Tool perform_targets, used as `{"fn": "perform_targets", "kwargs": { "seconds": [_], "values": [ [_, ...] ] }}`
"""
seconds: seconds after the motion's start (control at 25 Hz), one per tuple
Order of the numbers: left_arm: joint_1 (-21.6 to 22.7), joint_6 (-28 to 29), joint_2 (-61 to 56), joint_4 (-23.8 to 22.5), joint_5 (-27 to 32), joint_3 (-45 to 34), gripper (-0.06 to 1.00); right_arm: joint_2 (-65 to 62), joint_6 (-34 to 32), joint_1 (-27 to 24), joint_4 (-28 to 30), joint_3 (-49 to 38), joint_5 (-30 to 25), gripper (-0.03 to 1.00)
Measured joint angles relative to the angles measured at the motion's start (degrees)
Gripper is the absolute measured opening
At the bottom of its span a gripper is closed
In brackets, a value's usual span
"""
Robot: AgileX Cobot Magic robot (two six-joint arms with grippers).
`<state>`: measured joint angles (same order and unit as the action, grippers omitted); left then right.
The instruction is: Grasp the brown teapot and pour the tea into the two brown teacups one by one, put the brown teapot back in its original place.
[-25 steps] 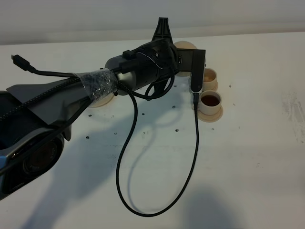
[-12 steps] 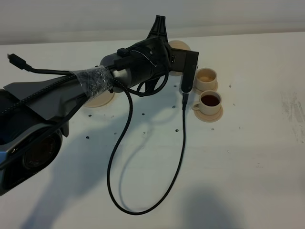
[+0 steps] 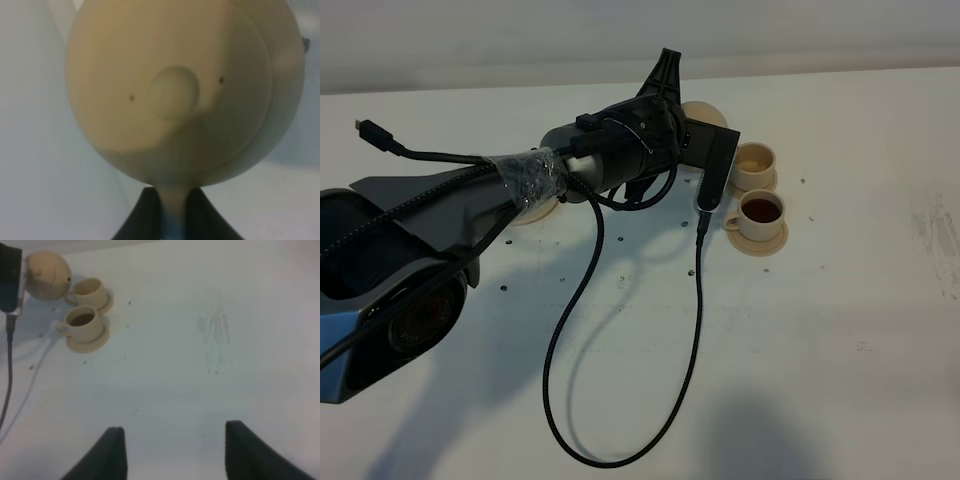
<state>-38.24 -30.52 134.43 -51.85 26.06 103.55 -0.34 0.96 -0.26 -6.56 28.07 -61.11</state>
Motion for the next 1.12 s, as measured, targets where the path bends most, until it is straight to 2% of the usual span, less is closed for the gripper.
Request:
{"fn": "perform_targets", "kwargs": {
  "seconds": [0.4, 0.68, 1.12],
  "values": [
    [0.0, 4.03, 0.0, -1.7, 3.13, 0.0, 0.11, 0.0, -0.05, 0.0, 0.0, 0.0, 0.0, 0.47],
    [-0.14, 6.45, 0.0, -5.26, 3.32, 0.0, 0.11, 0.0, 0.01, 0.0, 0.0, 0.0, 0.0, 0.47],
    [-1.21, 7.24, 0.0, -9.82, 3.02, 0.0, 0.11, 0.0, 0.01, 0.0, 0.0, 0.0, 0.0, 0.47]
  ]
}}
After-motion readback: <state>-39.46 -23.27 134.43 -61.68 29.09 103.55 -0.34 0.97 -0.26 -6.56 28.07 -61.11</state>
